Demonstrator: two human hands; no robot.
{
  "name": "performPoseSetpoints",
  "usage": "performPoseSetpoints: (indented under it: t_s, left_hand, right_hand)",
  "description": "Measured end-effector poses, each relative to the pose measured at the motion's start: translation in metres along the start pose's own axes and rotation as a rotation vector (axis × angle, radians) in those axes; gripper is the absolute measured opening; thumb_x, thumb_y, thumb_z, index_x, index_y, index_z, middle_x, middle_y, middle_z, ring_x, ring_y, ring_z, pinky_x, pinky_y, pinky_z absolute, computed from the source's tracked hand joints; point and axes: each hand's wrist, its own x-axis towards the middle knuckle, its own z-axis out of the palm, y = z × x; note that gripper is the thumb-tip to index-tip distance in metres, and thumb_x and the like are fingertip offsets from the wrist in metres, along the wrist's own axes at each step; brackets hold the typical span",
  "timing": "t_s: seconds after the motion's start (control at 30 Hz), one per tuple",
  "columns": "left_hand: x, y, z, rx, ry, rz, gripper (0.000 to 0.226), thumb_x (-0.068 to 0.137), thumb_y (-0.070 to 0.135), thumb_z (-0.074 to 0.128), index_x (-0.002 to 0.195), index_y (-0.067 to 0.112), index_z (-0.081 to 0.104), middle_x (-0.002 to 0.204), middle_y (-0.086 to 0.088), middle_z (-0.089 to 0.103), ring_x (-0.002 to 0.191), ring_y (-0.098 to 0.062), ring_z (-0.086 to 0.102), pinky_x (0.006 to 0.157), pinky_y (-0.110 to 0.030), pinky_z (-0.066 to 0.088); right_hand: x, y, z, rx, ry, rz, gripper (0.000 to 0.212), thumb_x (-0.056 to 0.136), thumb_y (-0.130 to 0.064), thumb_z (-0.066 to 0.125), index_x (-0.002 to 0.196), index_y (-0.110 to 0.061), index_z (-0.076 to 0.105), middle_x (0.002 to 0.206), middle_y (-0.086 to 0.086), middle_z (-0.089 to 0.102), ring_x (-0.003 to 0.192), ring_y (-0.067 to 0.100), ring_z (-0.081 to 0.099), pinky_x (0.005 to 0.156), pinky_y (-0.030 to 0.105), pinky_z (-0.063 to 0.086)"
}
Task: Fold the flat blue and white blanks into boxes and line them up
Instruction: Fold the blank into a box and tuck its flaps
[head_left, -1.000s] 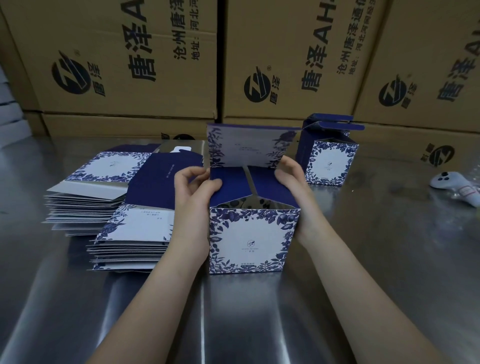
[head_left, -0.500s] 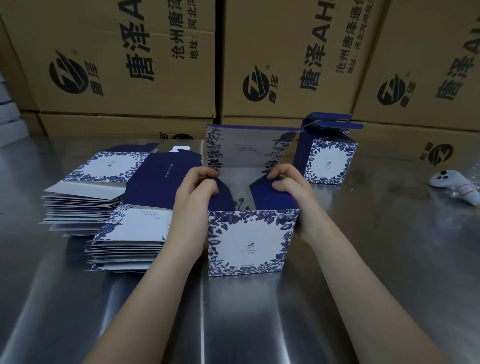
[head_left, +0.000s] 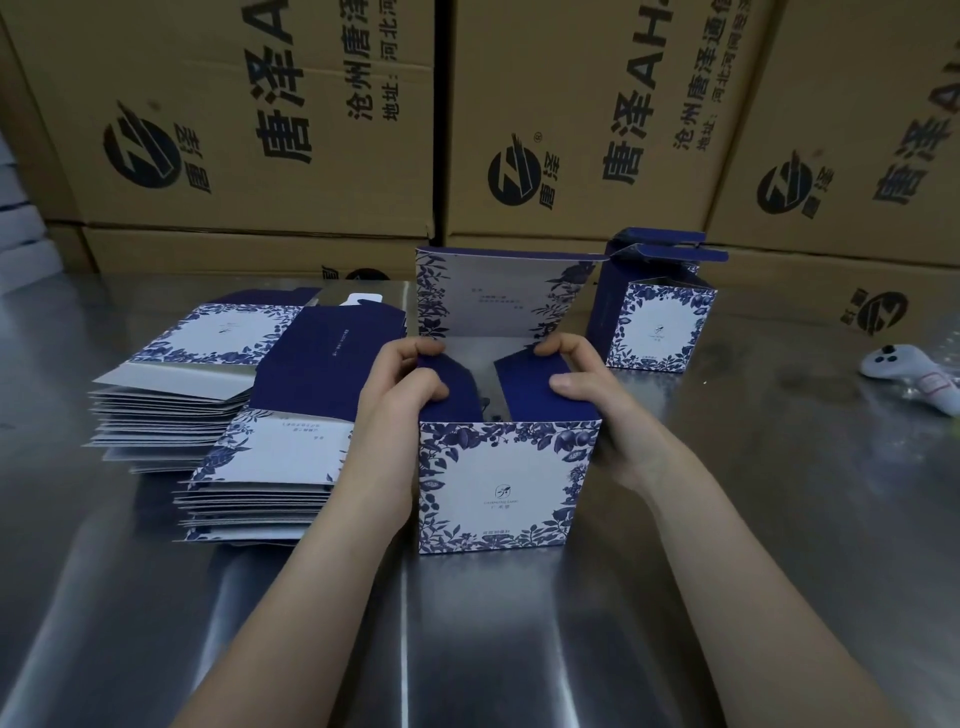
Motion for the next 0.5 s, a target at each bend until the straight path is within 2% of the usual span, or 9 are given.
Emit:
performPoseSetpoints:
  t_s: [0.1, 0.2, 0.27, 0.37, 0.43, 0.5]
  left_hand:
    - [-0.0032, 0.0023, 0.0026, 0.023, 0.037, 0.015, 0.022, 0.059, 0.017, 0.05, 0.072, 0.032, 0.062, 0.098, -0.006, 0.06, 0.093, -0.029, 0.055, 0.075, -0.043, 0.039]
    - [-0.0048, 0.0045, 0.0042, 0.023, 0.044, 0.017, 0.018, 0.058, 0.016, 0.048, 0.066, 0.03, 0.055, 0.094, -0.006, 0.057, 0.09, -0.027, 0.051, 0.075, -0.043, 0.035]
    - [-0.0052, 0.0046, 0.0043, 0.036, 0.041, 0.023, 0.017, 0.059, 0.017, 0.049, 0.066, 0.031, 0.055, 0.093, -0.007, 0.055, 0.09, -0.028, 0.051, 0.076, -0.044, 0.035]
    - [-0.0052, 0.0032, 0.0037, 0.02, 0.016, 0.021, 0.015, 0.064, 0.019, 0.053, 0.071, 0.032, 0.059, 0.084, -0.007, 0.055, 0.079, -0.025, 0.053, 0.066, -0.037, 0.041]
    - [-0.0046, 0.0023, 0.0032, 0.005, -0.002, 0.021, 0.015, 0.067, 0.022, 0.055, 0.074, 0.033, 0.063, 0.077, -0.002, 0.058, 0.07, -0.021, 0.057, 0.056, -0.029, 0.045]
    - [-0.0046, 0.0023, 0.0031, -0.001, -0.005, 0.022, 0.018, 0.067, 0.022, 0.055, 0.076, 0.034, 0.065, 0.076, 0.001, 0.06, 0.068, -0.017, 0.059, 0.052, -0.026, 0.048]
  right_hand:
    - [0.0013, -0.0005, 0.0029, -0.012, 0.04, -0.018, 0.028, 0.063, -0.018, 0.062, 0.089, -0.028, 0.055, 0.093, 0.005, 0.059, 0.071, 0.02, 0.06, 0.055, 0.024, 0.049]
    - [0.0019, -0.0012, 0.0042, -0.024, 0.066, -0.027, 0.025, 0.068, -0.009, 0.052, 0.088, -0.024, 0.052, 0.091, 0.007, 0.054, 0.068, 0.019, 0.057, 0.053, 0.022, 0.047]
    - [0.0012, -0.0014, 0.0042, -0.03, 0.054, -0.026, 0.026, 0.065, -0.014, 0.057, 0.088, -0.025, 0.053, 0.093, 0.006, 0.055, 0.07, 0.019, 0.058, 0.055, 0.023, 0.047]
    - [-0.0007, -0.0006, 0.0031, -0.02, 0.008, -0.014, 0.034, 0.064, -0.029, 0.067, 0.097, -0.029, 0.058, 0.102, 0.001, 0.06, 0.08, 0.019, 0.063, 0.062, 0.027, 0.052]
    - [-0.0021, -0.0007, 0.0016, -0.001, -0.022, 0.002, 0.044, 0.066, -0.034, 0.069, 0.108, -0.032, 0.059, 0.11, -0.002, 0.063, 0.09, 0.019, 0.066, 0.071, 0.029, 0.055]
    - [-0.0031, -0.0013, 0.0005, 0.004, -0.048, 0.024, 0.051, 0.066, -0.035, 0.07, 0.116, -0.034, 0.057, 0.115, -0.003, 0.064, 0.095, 0.02, 0.066, 0.078, 0.032, 0.056]
